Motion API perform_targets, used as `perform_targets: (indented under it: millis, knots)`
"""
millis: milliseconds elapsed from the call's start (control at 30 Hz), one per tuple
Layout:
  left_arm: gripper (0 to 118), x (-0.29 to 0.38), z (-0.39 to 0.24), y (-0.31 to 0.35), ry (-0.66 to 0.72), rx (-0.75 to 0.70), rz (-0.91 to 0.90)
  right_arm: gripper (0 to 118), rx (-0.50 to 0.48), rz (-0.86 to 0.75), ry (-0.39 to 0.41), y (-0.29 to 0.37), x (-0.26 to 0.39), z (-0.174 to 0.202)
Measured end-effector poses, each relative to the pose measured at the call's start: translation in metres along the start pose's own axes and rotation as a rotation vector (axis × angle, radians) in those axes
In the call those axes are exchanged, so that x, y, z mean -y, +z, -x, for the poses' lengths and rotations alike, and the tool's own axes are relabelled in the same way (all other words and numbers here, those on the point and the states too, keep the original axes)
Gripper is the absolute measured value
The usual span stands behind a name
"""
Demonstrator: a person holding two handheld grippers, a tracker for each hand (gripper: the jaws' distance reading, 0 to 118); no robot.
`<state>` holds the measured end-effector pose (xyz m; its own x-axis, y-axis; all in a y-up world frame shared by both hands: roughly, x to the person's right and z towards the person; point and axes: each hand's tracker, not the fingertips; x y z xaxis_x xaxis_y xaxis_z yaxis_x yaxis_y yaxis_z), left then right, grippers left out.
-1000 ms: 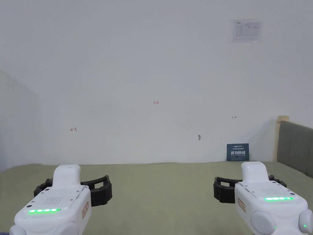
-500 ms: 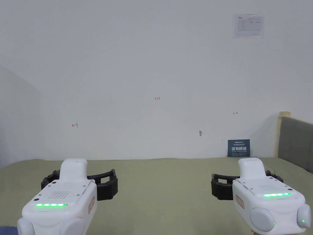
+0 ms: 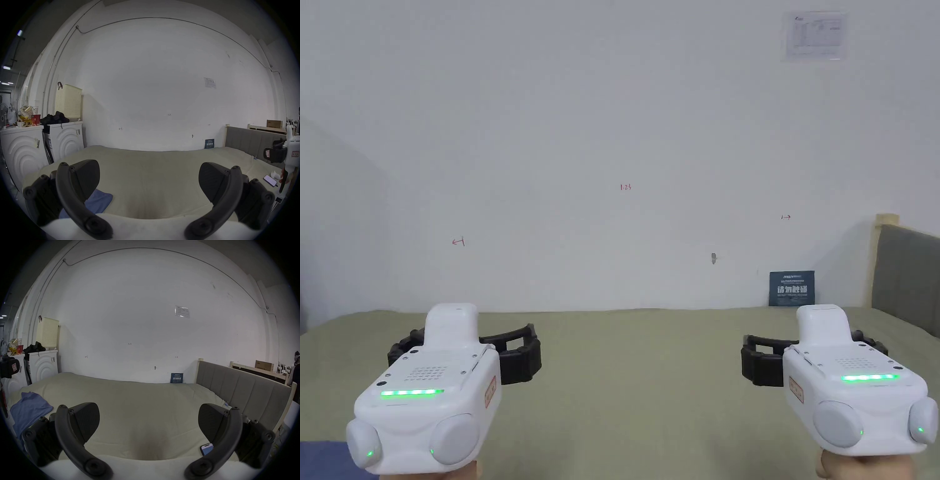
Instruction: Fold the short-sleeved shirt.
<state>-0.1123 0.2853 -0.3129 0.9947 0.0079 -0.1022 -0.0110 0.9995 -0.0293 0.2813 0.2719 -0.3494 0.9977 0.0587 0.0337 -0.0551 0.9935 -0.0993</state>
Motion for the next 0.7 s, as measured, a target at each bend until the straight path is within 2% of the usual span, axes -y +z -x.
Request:
perform_targets:
  millis: [400,700]
  knots:
    - [118,0.0016,0.0059,0.0033,0.046,-0.025,0.018,118,0.009,-0.045,-0.022,0.0074,0.0016,-0.0012]
    - [118,-0.001,0.0067,0.0061,0.087,0.0,0.001,118,-0.019,-0.001,-0.016,0.0022,0.005,0.0029]
